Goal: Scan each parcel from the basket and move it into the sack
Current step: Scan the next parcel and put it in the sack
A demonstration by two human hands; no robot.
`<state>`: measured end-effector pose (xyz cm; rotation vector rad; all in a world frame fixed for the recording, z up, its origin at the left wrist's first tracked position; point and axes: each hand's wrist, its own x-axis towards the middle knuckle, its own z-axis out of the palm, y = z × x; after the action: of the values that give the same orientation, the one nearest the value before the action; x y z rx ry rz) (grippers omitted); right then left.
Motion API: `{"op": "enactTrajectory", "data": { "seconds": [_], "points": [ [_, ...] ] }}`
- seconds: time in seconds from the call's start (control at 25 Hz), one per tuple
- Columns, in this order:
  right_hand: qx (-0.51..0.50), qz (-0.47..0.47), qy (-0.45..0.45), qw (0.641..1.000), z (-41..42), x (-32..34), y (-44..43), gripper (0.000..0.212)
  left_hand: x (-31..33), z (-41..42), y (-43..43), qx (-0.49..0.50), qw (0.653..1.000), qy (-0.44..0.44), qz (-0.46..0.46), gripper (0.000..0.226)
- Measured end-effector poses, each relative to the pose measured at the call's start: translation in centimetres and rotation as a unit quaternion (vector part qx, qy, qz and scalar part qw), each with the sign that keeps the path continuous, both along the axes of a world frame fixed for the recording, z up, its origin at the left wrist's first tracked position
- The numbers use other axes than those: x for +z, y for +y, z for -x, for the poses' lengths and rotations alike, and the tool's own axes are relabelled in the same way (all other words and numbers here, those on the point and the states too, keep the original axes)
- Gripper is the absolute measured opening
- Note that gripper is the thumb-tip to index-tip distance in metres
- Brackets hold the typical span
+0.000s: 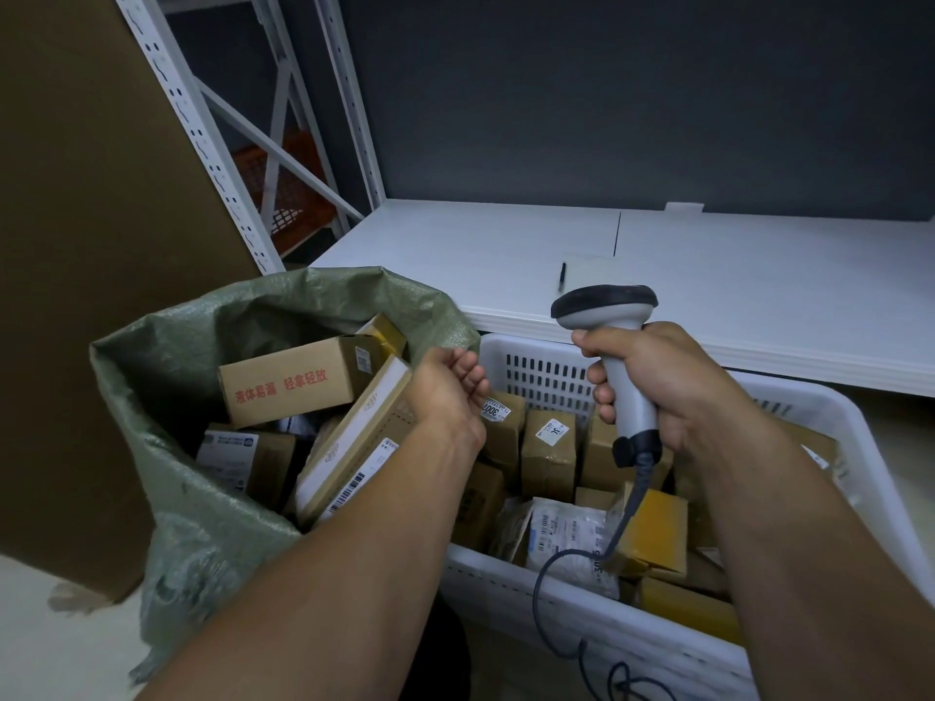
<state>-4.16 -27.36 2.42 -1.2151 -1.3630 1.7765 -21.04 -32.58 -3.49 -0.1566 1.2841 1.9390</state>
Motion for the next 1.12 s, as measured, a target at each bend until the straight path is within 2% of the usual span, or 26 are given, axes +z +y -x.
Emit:
{"op": "enactTrajectory", "data": {
  "seconds": [0.16,0.56,0.84,0.92,0.96,1.04,1.12],
  "points": [
    [-0.012,-0.004,-0.008,1.0,-1.2,-0.2,0.6,0.024,-0.8,-1.1,0.6,-0.054,0.995,0.05,0.069,0.019],
    [-0.011,0.001,-0.029,1.0,-2.8,-0.9,0.8,0.024,-1.7,-4.3,2.1,-0.227,0.968,0.042,0.102,0.019],
    [-0.031,0.02,-0.05,0.998,-5.1,-2.6,2.1,0.02,-6.2,-8.0,5.0,-0.348,0.913,0.105,0.185,0.012],
    [-0.04,0.028,-0.056,0.997,-5.8,-3.4,2.6,0.021,-7.6,-9.1,6.1,-0.379,0.885,0.171,0.211,0.01],
    [-0.048,0.03,-0.057,0.997,-6.3,-3.8,3.0,0.023,-8.7,-9.7,6.7,-0.399,0.86,0.221,0.229,0.012],
    [-0.06,0.036,-0.058,0.996,-7.0,-4.4,3.5,0.026,-10.8,-10.7,7.2,-0.444,0.794,0.321,0.261,0.013],
    [-0.069,0.044,-0.061,0.995,-7.6,-4.9,4.1,0.025,-13.8,-11.6,8.2,-0.518,0.719,0.385,0.26,0.015]
  ]
}}
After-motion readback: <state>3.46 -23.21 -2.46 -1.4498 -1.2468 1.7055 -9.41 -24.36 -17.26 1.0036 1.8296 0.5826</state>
